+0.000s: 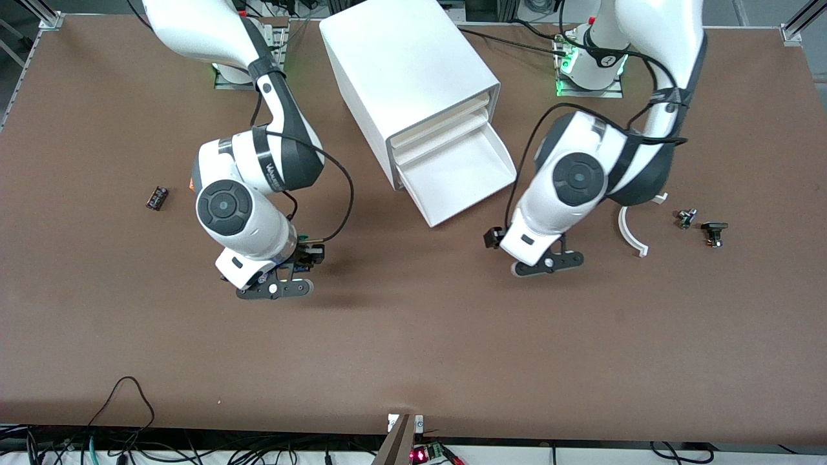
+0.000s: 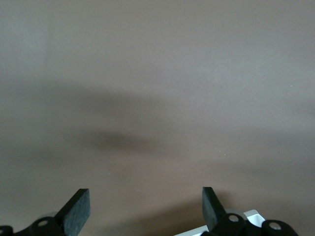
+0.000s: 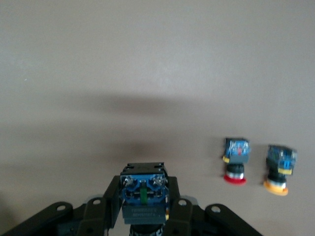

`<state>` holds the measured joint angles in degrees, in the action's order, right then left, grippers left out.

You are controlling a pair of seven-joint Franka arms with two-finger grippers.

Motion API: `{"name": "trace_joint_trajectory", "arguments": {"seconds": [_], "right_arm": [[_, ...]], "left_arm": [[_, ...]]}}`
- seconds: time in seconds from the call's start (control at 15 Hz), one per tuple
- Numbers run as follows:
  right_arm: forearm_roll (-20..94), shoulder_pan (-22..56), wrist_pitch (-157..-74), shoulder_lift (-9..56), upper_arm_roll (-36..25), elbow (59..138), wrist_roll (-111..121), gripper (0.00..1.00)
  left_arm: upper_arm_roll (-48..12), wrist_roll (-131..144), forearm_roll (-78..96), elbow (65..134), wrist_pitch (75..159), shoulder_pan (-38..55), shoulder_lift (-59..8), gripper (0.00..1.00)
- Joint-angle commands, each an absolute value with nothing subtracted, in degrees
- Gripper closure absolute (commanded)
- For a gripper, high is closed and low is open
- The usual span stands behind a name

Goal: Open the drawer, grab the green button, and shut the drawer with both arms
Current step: 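Set the green button beside the red button while the left gripper pushes the drawer shut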

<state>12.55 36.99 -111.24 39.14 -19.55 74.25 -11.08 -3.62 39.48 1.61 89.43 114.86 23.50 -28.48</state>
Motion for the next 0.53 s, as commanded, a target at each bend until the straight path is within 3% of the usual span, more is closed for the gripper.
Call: {"name": "trace_joint_trajectory", "arguments": {"seconds": [0.0,0.2,0.47], "right_arm": [[13.45,37.35,-124.40,34.02,-19.16,89.07,-4.24,1.00],[13.53,37.27,-138.74,33.13,-19.16,99.73,-0.80,1.00],[13.71,37.27,-145.88,34.36,-19.07,103.88,-1.23,1.00]], "left_arm": [[-3.16,44.28,-0.09,96.66,121.44,25.83,-26.55,0.00],[-3.08,48.68,-0.17,101.50,125.06,28.73,-26.28,0.04],[-3.08,55.45,-0.18,106.77,131.47,32.07,-26.37,0.04]]}}
